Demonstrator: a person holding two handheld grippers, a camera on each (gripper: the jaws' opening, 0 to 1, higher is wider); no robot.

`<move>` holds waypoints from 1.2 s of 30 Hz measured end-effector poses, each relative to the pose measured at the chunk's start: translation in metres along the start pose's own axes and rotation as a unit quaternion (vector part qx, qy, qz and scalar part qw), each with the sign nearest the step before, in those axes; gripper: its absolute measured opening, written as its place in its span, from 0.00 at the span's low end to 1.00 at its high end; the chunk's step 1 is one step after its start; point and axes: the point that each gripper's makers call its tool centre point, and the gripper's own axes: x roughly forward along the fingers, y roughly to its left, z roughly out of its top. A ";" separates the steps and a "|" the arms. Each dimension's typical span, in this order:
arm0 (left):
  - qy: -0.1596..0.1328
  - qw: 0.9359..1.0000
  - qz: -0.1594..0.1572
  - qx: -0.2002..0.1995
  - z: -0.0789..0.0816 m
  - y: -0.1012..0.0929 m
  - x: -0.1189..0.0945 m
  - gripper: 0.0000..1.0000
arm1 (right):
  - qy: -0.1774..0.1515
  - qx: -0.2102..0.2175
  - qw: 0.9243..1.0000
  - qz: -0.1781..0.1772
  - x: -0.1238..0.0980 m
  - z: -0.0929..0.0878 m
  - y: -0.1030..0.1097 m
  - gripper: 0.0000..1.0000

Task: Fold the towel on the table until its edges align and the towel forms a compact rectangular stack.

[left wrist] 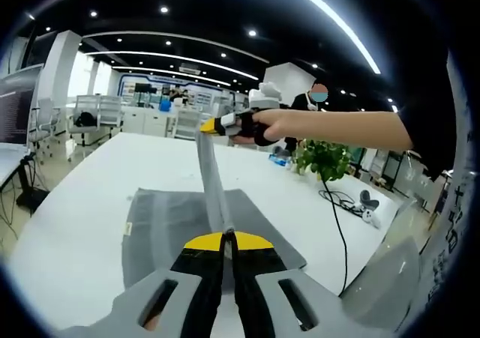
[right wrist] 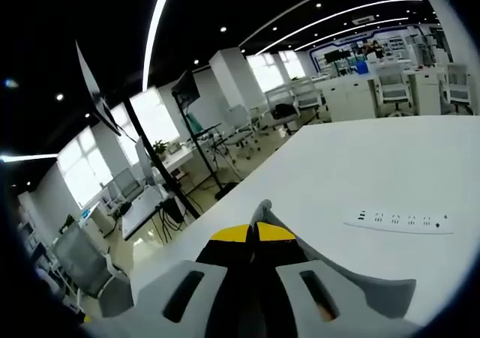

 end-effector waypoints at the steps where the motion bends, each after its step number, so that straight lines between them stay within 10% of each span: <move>1: 0.001 1.000 0.001 -0.001 -0.001 0.002 0.001 0.03 | 0.001 0.001 1.000 0.001 0.002 -0.001 0.000 0.00; 36: -0.010 0.981 0.175 -0.082 -0.050 0.090 -0.002 0.03 | 0.043 -0.026 0.999 0.004 0.110 -0.050 0.003 0.00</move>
